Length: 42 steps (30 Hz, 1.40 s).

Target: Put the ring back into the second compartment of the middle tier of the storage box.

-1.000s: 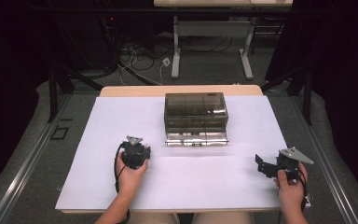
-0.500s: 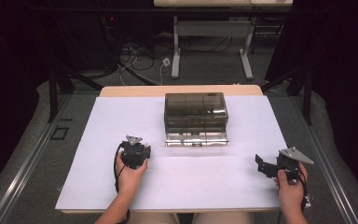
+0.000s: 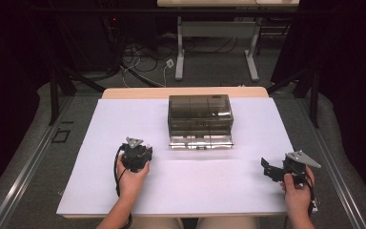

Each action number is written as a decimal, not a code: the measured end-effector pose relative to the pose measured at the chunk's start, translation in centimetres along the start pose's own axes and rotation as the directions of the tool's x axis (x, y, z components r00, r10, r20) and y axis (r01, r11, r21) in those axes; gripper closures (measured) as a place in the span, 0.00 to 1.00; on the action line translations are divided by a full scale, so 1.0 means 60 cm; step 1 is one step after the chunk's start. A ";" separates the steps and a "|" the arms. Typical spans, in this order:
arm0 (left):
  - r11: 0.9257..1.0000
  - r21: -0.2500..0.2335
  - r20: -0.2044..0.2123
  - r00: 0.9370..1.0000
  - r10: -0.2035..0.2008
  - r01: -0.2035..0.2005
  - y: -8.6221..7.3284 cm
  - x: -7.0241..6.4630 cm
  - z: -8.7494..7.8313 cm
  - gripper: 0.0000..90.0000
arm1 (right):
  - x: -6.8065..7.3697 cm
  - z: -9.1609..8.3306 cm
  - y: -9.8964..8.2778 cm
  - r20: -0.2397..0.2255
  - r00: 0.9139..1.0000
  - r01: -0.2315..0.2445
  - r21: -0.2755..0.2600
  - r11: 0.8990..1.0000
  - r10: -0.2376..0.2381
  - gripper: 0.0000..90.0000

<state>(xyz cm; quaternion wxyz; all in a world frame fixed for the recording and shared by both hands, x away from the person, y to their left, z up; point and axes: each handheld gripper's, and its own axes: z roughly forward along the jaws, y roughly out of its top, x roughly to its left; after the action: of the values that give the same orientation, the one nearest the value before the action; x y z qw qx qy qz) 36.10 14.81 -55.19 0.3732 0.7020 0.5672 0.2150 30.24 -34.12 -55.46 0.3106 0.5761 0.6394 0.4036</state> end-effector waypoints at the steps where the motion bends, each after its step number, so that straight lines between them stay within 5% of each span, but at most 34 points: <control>1: 1.000 -0.002 -0.001 1.000 -0.001 0.001 0.000 0.000 -0.001 0.78 | -0.001 0.000 0.000 -0.001 1.000 0.006 -0.002 1.000 -0.006 0.04; 28: 0.990 -0.143 -0.008 1.000 0.014 -0.015 0.007 -0.006 -0.031 0.78 | -0.001 0.002 0.000 0.002 1.000 0.010 -0.010 1.000 -0.010 0.04; 42: 0.985 -0.173 0.015 1.000 0.001 0.002 0.011 -0.006 -0.044 0.78 | -0.001 0.001 0.000 -0.004 1.000 0.012 -0.006 1.000 -0.012 0.04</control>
<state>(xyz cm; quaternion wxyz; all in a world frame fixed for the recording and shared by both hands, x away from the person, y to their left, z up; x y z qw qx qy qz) 34.53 15.15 -53.00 0.4370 0.6685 0.5437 0.2578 30.33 -34.15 -55.49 0.3135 0.5707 0.6421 0.4046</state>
